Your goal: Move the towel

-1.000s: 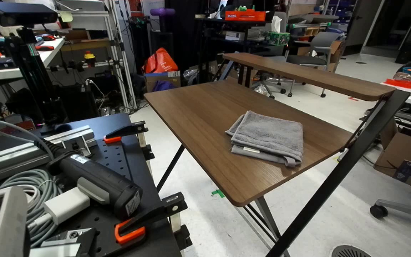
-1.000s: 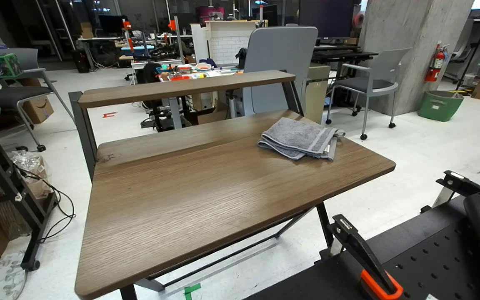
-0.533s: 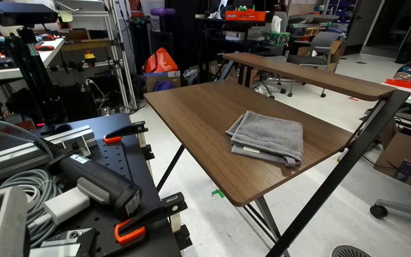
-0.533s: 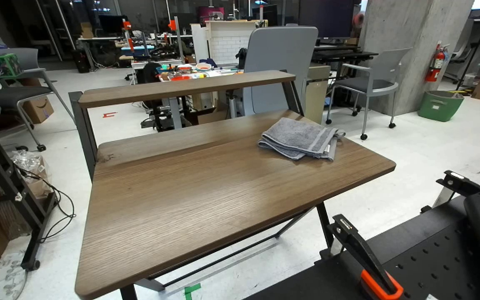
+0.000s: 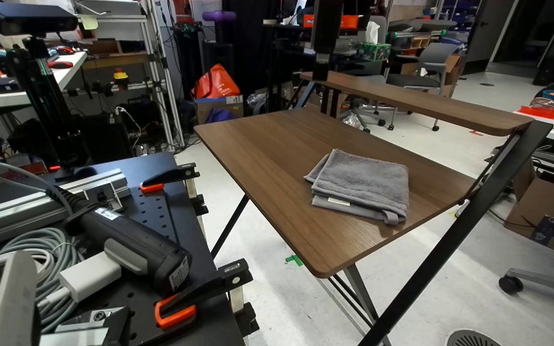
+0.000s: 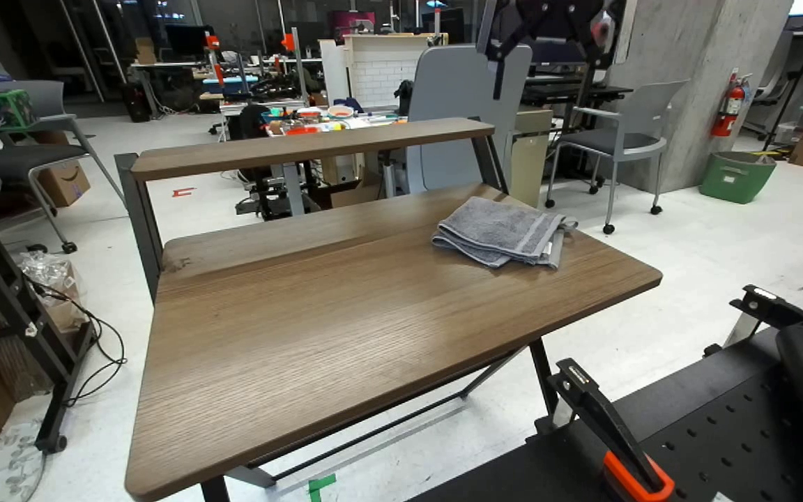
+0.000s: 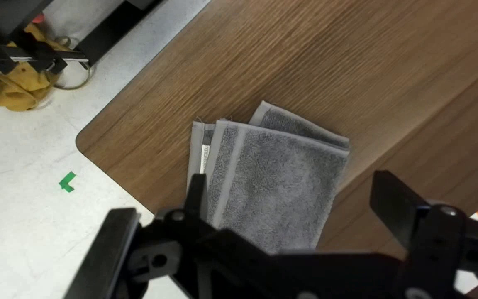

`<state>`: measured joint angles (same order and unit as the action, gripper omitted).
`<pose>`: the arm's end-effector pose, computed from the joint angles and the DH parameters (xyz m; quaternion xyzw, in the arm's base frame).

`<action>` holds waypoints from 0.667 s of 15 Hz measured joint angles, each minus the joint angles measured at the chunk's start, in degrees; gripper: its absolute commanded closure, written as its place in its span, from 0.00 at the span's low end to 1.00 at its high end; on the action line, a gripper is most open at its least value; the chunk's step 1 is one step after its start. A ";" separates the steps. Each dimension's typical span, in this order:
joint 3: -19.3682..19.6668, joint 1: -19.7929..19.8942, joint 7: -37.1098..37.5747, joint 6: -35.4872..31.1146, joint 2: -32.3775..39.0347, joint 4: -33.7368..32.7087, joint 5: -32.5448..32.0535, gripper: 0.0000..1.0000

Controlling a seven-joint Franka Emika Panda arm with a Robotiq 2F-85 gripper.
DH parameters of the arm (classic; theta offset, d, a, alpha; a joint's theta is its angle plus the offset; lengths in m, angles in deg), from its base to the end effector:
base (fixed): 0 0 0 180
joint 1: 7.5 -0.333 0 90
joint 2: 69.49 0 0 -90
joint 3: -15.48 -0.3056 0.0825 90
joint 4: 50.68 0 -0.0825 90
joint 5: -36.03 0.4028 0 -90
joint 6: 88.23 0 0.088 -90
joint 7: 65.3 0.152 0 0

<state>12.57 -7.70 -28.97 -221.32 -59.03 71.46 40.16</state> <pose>0.5773 0.0353 0.2557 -0.9504 0.3095 0.0064 0.0307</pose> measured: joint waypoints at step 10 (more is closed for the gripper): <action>9.04 -5.81 20.19 -9.14 19.08 -11.27 -4.12 0.00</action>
<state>21.61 -13.52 -8.78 -230.46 -39.95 60.19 36.04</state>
